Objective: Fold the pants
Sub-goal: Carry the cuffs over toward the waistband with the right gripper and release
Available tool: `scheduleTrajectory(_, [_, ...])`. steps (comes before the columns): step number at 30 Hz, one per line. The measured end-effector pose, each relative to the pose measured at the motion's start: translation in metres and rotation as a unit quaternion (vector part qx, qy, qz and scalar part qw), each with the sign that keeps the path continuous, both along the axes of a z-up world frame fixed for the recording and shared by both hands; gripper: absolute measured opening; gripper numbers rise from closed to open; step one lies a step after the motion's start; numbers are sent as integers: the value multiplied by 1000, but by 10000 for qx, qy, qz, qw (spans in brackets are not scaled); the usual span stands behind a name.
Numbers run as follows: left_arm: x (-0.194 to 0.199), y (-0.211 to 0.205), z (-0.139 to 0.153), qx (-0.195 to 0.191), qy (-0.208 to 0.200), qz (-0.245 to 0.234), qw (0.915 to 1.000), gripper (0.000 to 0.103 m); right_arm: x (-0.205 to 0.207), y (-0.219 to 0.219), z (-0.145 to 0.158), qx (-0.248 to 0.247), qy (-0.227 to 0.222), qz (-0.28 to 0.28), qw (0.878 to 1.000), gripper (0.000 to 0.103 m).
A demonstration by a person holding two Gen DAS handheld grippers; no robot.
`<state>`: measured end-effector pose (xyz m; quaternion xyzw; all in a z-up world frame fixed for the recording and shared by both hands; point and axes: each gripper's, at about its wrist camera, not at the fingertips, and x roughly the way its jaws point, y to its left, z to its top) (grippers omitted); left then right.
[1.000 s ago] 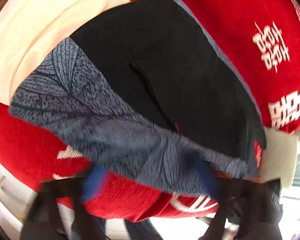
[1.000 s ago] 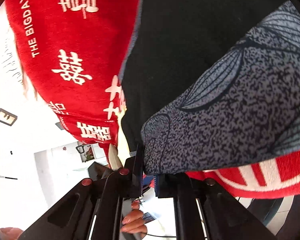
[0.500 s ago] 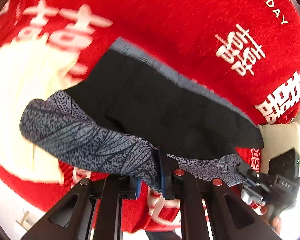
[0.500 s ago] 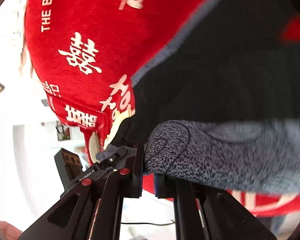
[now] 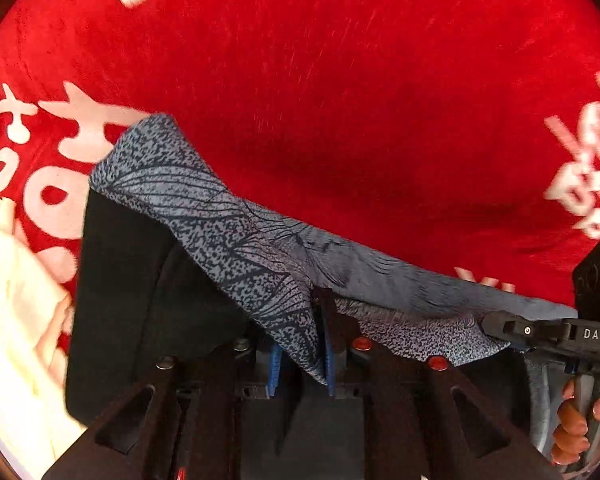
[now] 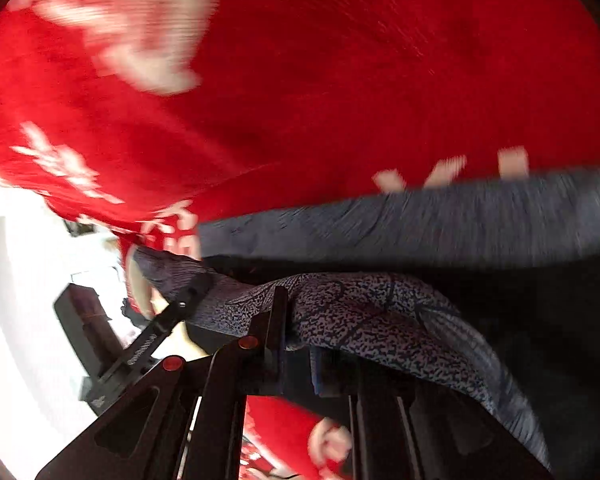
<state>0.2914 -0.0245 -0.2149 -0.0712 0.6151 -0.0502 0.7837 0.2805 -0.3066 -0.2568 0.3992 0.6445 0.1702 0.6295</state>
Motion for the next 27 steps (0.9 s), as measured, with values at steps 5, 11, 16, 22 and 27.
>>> scheduleTrajectory(5, [-1, -4, 16, 228, 60, 59, 9997, 21, 8, 4, -1, 1, 23, 184, 9998, 24])
scheduleTrajectory(11, [-22, -9, 58, 475, -211, -203, 9984, 21, 5, 4, 57, -175, -551, 597, 9965, 73])
scheduleTrajectory(16, [-37, -5, 69, 410, -191, -294, 9985, 21, -12, -15, 83, -534, -780, 547, 9940, 73])
scheduleTrajectory(22, [-35, -4, 86, 436, -205, -487, 9977, 21, -41, -17, 96, -296, -1072, 815, 9905, 73])
scheduleTrajectory(27, [-37, -3, 93, 856, -279, -654, 9938, 21, -40, 11, 69, -977, -873, 1436, 9809, 72])
